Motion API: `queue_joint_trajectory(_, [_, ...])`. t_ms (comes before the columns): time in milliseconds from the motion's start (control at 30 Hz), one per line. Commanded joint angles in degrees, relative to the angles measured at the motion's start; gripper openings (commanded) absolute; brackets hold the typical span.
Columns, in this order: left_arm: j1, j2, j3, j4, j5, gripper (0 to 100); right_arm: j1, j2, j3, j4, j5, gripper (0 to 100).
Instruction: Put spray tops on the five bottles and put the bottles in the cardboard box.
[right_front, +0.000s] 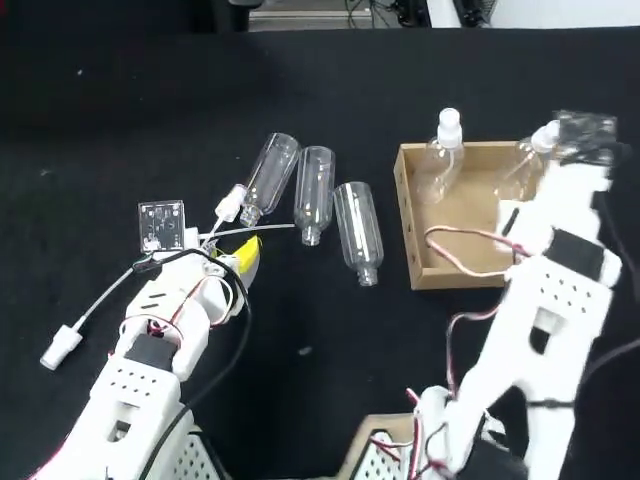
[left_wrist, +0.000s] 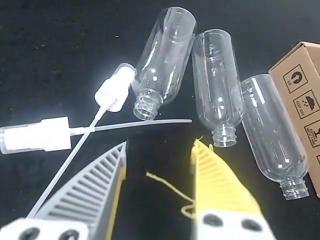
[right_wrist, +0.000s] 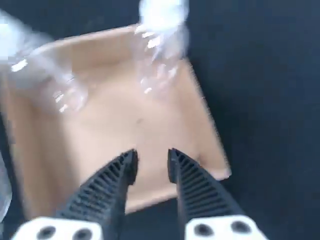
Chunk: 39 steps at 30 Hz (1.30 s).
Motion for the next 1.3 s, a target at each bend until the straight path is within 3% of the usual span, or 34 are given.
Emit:
queue_joint_trajectory(0, [-0.66, -0.79, -0.75, -1.05, 0.44, 20, -5.89, -6.64, -4.18, 10.81, 2.99, 6.4])
queue_joint_trajectory(100, [-0.66, -0.79, -3.03, 3.78, -3.34, 20, -10.99, -10.68, -4.09, 16.44, 3.16, 6.4])
queue_joint_trajectory(200, [-0.66, -0.79, -8.92, 13.89, -7.47, 20, -16.18, -14.02, -4.09, 21.01, 3.08, 6.4])
queue_joint_trajectory(367, [-1.01, -0.79, -18.07, 27.34, -8.88, 20, -27.25, -15.34, -3.21, 24.09, 1.93, 9.6])
queue_joint_trajectory(533, [-9.98, -0.79, -18.77, 25.41, -8.44, 20, -38.42, -9.45, -1.36, 20.31, -4.57, 21.0])
queue_joint_trajectory(633, [-14.02, -0.7, -18.15, 23.21, -8.44, 20, -40.44, -3.82, -0.92, 13.98, -8.35, 22.0])
queue_joint_trajectory(1267, [-12.0, -0.7, -16.66, 23.03, -8.44, 20, -40.88, 26.07, -0.92, -12.22, -9.85, 22.3])
